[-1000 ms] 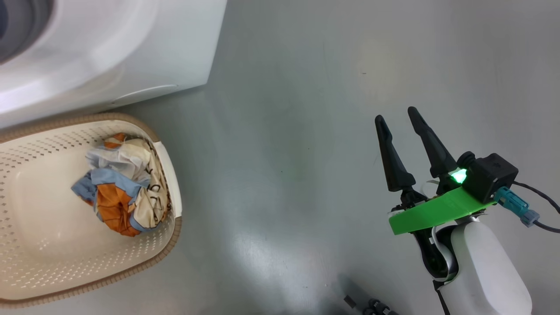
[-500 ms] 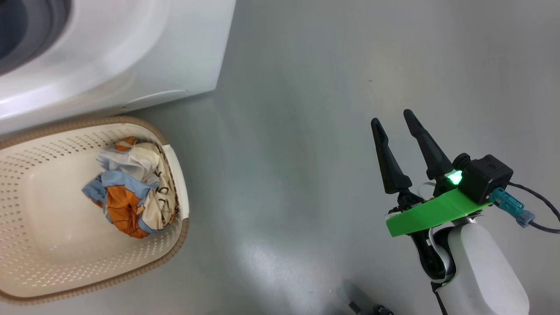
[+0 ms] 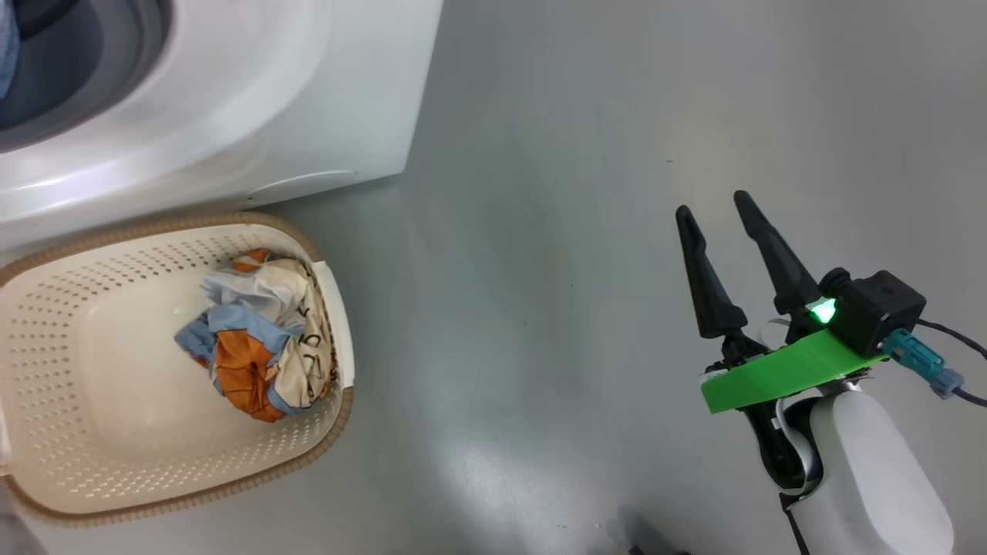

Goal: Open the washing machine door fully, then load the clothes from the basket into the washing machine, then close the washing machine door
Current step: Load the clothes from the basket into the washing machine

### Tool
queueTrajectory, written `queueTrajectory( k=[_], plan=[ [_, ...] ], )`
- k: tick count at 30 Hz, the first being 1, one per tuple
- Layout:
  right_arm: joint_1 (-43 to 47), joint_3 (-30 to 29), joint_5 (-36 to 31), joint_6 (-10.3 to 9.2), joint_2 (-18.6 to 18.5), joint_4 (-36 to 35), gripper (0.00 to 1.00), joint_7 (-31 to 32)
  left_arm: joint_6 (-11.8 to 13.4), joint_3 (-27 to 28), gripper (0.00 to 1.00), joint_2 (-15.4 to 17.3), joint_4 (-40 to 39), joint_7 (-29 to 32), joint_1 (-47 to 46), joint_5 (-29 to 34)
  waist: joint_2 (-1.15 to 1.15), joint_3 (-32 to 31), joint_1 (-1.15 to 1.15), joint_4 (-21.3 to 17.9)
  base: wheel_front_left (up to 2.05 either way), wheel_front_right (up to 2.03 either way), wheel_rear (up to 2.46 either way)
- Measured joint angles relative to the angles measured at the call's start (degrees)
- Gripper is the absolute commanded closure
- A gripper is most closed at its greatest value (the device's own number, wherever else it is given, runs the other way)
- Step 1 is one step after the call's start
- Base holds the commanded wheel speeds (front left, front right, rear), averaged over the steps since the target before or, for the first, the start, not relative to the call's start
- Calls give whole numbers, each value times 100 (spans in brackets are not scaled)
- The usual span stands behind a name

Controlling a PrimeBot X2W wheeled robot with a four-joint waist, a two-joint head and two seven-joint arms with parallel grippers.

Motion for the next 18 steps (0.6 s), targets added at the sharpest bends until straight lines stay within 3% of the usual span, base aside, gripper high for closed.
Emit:
queueTrajectory(
  k=[18],
  plan=[
    [1,-176,-10,0,-181,-74,0,0,-5,-20,0,-477,-1159,0,1595,-111,0,-78,0,396,0,0,0]
  ],
)
